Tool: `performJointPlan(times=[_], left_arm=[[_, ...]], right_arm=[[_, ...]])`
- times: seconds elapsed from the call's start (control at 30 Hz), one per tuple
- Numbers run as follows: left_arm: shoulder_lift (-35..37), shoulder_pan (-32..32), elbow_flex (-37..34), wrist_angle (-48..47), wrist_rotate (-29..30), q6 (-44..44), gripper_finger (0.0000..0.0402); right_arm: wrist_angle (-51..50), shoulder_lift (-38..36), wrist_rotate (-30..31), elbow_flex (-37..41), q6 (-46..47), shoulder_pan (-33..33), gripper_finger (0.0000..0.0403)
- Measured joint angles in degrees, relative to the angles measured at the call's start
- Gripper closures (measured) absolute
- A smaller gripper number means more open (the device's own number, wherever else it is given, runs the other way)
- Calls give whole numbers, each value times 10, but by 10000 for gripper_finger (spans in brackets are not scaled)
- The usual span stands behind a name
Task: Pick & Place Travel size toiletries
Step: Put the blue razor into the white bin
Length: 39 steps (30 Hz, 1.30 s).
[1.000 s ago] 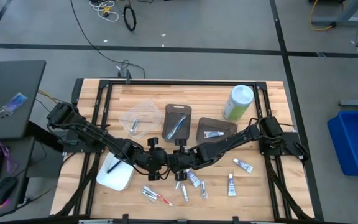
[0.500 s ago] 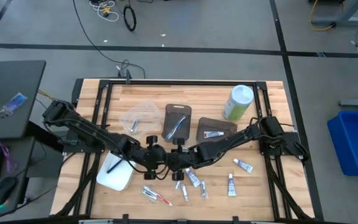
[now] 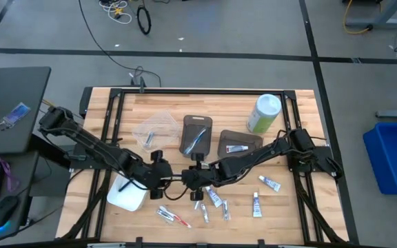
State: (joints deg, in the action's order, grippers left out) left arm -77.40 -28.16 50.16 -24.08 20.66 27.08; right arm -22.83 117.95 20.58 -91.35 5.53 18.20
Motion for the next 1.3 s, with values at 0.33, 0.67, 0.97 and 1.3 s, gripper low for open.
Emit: performJointPlan(times=[0.33, 0.67, 0.97, 1.3], left_arm=[[-13, 6, -17, 45, -9, -7, 267], [-15, 6, -17, 85, -5, -19, 297], [-15, 6, -17, 90, 1, -22, 327], [-15, 5, -17, 89, 11, -6, 354]], right_arm=[[54, 0, -27, 0, 0, -2, 354], [51, 0, -27, 0, 2, -2, 354], [51, 0, -28, 0, 6, -2, 354], [50, 0, -28, 0, 7, -2, 338]])
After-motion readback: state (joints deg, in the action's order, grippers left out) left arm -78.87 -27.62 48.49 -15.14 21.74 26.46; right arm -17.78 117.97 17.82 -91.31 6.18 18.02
